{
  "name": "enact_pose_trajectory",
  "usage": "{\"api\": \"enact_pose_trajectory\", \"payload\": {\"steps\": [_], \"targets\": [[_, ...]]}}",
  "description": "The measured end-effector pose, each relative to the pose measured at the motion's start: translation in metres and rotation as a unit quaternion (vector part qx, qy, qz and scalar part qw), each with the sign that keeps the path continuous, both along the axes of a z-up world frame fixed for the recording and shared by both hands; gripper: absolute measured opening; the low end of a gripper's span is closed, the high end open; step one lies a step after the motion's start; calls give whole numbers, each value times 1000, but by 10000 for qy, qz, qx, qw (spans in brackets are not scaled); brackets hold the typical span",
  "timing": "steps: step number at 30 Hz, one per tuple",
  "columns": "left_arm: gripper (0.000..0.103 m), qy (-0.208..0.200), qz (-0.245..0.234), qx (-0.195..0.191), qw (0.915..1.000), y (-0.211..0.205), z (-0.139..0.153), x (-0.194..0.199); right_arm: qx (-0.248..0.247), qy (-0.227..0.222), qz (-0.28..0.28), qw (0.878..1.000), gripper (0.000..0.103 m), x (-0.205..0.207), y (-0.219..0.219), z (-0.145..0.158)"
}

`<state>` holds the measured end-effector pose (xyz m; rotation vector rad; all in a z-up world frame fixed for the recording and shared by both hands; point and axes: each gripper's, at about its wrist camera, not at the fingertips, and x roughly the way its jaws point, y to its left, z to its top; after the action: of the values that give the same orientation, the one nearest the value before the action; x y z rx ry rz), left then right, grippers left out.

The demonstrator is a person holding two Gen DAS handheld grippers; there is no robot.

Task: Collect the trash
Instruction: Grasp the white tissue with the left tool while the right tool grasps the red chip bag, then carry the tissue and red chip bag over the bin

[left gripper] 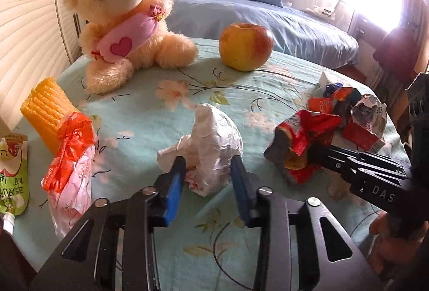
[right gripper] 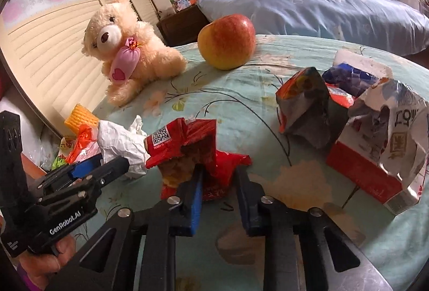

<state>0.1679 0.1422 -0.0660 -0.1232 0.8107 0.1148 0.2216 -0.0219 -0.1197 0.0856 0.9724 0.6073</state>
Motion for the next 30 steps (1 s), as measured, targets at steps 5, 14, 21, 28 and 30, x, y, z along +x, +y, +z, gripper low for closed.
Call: {"api": "enact_pose_trajectory", "payload": {"steps": [5, 14, 21, 28, 30], "targets": [[10, -20, -173, -205, 9996, -11, 6, -9, 79, -13, -7, 10000, 19, -13, -14, 7], [8, -57, -645, -489, 9967, -51, 13, -25, 222, -143, -248, 9993, 19, -45, -61, 26], [8, -94, -1112, -515, 9924, -94, 18, -35, 235, -204, -548, 9980, 19, -66, -101, 35], [8, -71, -1598, -554, 9856, -139, 19, -42, 217, -323, -916, 9950, 19, -81, -141, 41], [8, -71, -1736, -599, 9830, -150, 21, -43, 214, -317, -1014, 9941, 19, -84, -152, 41]]}}
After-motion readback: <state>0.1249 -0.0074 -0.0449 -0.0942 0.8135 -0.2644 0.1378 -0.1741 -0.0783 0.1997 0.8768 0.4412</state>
